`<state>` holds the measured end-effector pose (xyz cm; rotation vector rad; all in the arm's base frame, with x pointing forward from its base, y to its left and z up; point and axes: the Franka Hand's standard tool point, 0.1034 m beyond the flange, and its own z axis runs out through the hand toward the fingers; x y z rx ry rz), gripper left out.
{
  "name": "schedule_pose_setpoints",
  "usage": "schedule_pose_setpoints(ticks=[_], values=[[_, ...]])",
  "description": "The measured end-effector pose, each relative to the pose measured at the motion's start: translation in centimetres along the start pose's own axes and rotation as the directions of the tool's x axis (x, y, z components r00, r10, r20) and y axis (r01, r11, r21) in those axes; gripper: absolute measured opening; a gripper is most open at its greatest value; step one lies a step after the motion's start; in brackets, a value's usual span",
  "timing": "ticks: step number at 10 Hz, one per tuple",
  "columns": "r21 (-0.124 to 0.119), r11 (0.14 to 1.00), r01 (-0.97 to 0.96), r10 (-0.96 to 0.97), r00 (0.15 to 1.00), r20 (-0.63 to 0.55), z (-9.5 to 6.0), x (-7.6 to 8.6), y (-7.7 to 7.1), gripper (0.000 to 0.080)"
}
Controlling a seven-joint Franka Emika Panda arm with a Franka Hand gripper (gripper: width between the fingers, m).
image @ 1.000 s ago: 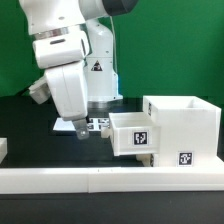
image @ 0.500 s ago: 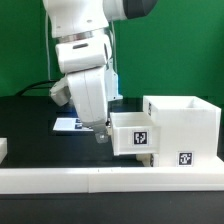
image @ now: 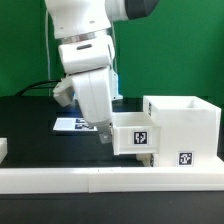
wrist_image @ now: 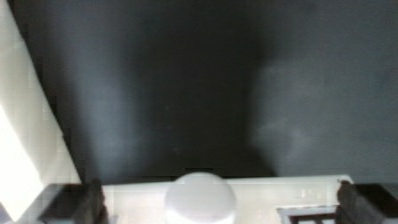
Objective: Assemble drawer
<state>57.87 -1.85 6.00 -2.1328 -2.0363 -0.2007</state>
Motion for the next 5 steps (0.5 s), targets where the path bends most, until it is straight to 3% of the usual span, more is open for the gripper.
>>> schedule_pose_setpoints(ticks=[3, 5], values=[[0.005, 0.997, 0.075, -0.075, 0.996, 0.042, 0.4, 2.0, 0.1, 0.0649], [0.005, 0.998, 0.067, -0.067, 0.997, 0.043, 0.4, 1.5, 0.1, 0.0649]])
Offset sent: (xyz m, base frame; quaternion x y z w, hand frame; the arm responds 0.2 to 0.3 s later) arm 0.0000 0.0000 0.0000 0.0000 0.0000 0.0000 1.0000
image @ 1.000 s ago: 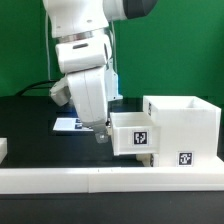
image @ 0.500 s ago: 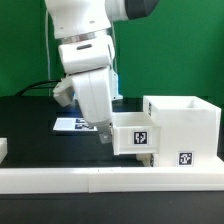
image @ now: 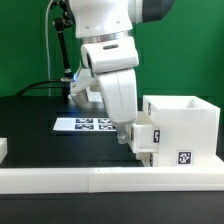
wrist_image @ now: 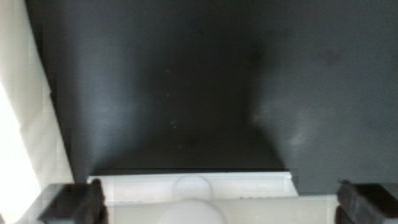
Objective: Assemble drawer
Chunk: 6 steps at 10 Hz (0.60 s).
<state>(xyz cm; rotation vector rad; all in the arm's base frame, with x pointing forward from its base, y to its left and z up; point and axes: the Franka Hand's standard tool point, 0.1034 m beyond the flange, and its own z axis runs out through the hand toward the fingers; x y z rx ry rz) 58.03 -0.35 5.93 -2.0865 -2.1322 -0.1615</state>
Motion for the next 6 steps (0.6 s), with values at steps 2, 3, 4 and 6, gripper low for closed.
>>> schedule_pose_setpoints(ticks=[2, 3, 4, 6], values=[[-0.008, 1.0, 0.014, -0.014, 1.0, -0.004, 0.4, 1.0, -0.2, 0.0649], [-0.016, 1.0, 0.008, -0.008, 1.0, -0.004, 0.7, 1.4, -0.3, 0.0649], [-0.014, 1.0, 0.004, -0.004, 1.0, -0.006, 0.9, 1.7, -0.5, 0.0649], [-0.009, 1.0, -0.012, 0.012, 1.0, -0.008, 0.7, 2.4, -0.2, 0.0649]])
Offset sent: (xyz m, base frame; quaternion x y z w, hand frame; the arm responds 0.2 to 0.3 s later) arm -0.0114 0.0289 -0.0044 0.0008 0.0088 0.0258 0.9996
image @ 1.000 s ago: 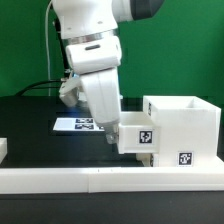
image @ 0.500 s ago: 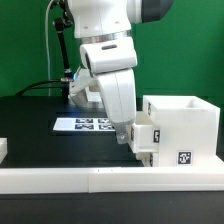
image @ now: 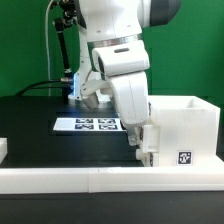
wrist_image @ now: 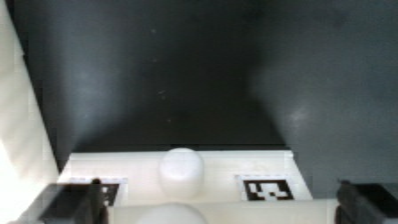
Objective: Assemble drawer
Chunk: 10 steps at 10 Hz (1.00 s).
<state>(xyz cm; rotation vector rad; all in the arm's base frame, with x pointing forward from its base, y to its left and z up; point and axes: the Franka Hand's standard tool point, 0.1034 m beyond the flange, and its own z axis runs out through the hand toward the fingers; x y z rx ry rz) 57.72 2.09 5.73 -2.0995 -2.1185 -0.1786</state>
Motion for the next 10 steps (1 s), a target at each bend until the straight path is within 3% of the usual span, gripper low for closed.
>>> schedule_pose_setpoints(ticks=[3, 5, 6, 8, 9, 10], values=[[0.002, 1.0, 0.015, -0.015, 1.0, -0.006, 0.1, 1.5, 0.1, 0.0649], [0.006, 1.0, -0.004, 0.004, 1.0, -0.014, 0.4, 1.2, -0.4, 0.0649], [0.009, 1.0, -0.003, 0.003, 1.0, -0.01, 0.3, 0.3, -0.4, 0.0649], [0.042, 0.999, 0.003, -0.003, 1.0, 0.011, -0.5, -2.8, -0.2, 0.0649], [0.036, 0.999, -0.011, 0.01, 1.0, 0.019, -0.9, -3.6, 0.1, 0.0649], [0.04, 0.999, -0.007, 0.006, 1.0, 0.018, -0.7, -3.3, 0.0, 0.0649]])
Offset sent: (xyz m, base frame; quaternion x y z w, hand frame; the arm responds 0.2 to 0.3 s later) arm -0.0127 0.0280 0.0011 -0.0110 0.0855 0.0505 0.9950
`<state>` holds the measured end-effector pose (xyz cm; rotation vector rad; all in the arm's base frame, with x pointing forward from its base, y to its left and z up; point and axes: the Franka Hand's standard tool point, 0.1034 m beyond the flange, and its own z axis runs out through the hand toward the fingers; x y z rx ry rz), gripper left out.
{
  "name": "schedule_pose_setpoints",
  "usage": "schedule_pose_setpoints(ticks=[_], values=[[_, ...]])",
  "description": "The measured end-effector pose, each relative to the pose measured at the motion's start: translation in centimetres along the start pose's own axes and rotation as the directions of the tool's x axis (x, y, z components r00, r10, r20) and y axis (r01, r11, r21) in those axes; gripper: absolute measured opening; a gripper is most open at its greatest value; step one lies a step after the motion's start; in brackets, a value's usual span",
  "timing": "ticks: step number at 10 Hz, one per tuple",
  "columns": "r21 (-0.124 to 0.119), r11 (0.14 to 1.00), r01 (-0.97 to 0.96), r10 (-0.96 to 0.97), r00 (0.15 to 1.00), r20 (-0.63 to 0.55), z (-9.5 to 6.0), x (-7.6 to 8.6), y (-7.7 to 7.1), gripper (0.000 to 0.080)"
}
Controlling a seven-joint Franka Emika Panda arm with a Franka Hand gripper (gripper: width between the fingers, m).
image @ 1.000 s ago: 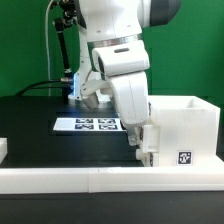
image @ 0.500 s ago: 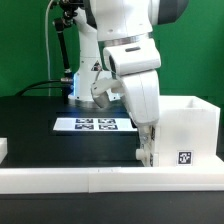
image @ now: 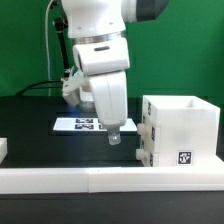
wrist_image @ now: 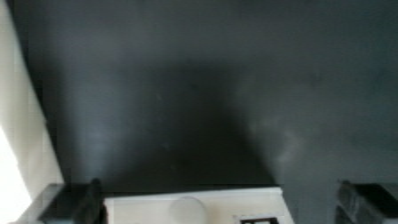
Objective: Assemble drawer
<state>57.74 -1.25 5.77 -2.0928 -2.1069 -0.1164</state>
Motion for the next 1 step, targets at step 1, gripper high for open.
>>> schedule_pose_setpoints(ticks=[1], values=[[0.0, 1.0, 0.0, 0.0, 1.0, 0.0, 0.01, -0.02, -0.01, 0.0649]])
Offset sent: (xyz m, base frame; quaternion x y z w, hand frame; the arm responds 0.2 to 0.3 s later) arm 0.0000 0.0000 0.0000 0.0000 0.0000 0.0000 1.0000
